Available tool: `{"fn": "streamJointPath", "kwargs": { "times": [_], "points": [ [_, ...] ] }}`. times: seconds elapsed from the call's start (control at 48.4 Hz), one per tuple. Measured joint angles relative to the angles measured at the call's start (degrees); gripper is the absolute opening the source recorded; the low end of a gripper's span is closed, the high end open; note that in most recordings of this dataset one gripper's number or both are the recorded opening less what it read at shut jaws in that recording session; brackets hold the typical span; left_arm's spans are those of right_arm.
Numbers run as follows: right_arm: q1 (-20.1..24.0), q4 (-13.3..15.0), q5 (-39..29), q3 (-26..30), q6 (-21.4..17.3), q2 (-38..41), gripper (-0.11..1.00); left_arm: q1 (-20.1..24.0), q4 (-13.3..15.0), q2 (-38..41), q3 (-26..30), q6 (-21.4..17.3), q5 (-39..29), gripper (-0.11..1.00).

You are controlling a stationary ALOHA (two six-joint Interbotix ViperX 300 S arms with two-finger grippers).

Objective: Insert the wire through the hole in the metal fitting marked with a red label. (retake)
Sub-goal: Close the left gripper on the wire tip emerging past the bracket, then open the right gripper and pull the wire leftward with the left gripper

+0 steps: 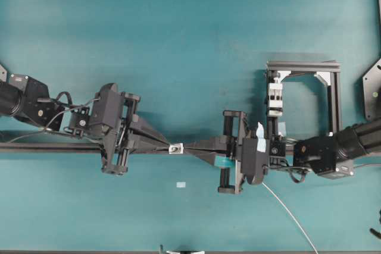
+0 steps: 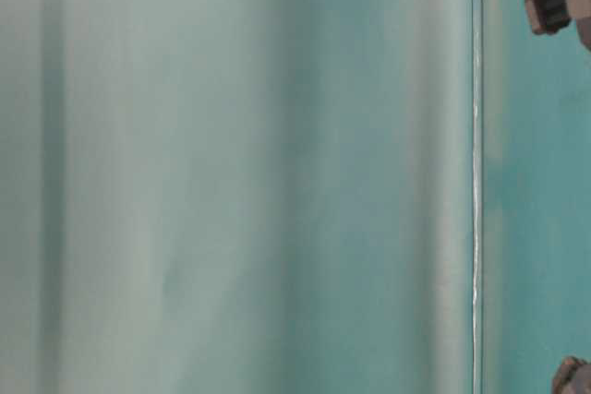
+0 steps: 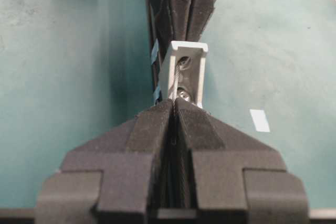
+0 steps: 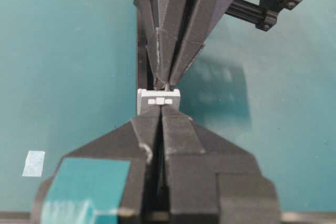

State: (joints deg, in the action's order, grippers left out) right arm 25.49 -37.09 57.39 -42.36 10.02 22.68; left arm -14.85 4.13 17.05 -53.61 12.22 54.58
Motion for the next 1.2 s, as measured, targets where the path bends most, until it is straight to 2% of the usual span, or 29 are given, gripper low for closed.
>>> {"fn": "streamJointPath", "kwargs": {
  "times": [0.764, 0.826, 0.888, 0.97, 1.073, 1.115, 1.197],
  "points": [
    [-0.1, 0.0, -1.9, 0.4, -0.4, 0.0, 0.04, -0.3, -0.1, -0.4, 0.1, 0.0, -0.3, -0.10],
    [-0.1, 0.1, -1.9, 0.4, -0.4, 0.0, 0.14, -0.3, -0.1, -0.4, 0.0, 0.0, -0.3, -0.10],
    [-0.2, 0.1, -2.0, 0.5, -0.4, 0.0, 0.29, -0.3, 0.0, -0.4, 0.1, 0.0, -0.4, -0.10],
    [-0.3, 0.1, -2.2, 0.5, -0.4, 0.0, 0.55, -0.3, 0.0, -0.4, 0.1, 0.0, -0.4, -0.10],
    [-0.7, 0.1, -2.3, 0.4, -0.4, -0.1, 0.82, -0.3, -0.1, -0.4, 0.1, 0.0, -0.3, -0.10],
    [-0.7, 0.1, -2.3, 0.4, -0.4, -0.1, 0.88, -0.3, -0.1, -0.4, 0.1, 0.0, -0.4, -0.10],
    [-0.4, 0.1, -2.3, 0.4, -0.4, -0.2, 0.88, -0.3, 0.0, -0.4, 0.0, 0.0, -0.4, -0.10]
  ]
}}
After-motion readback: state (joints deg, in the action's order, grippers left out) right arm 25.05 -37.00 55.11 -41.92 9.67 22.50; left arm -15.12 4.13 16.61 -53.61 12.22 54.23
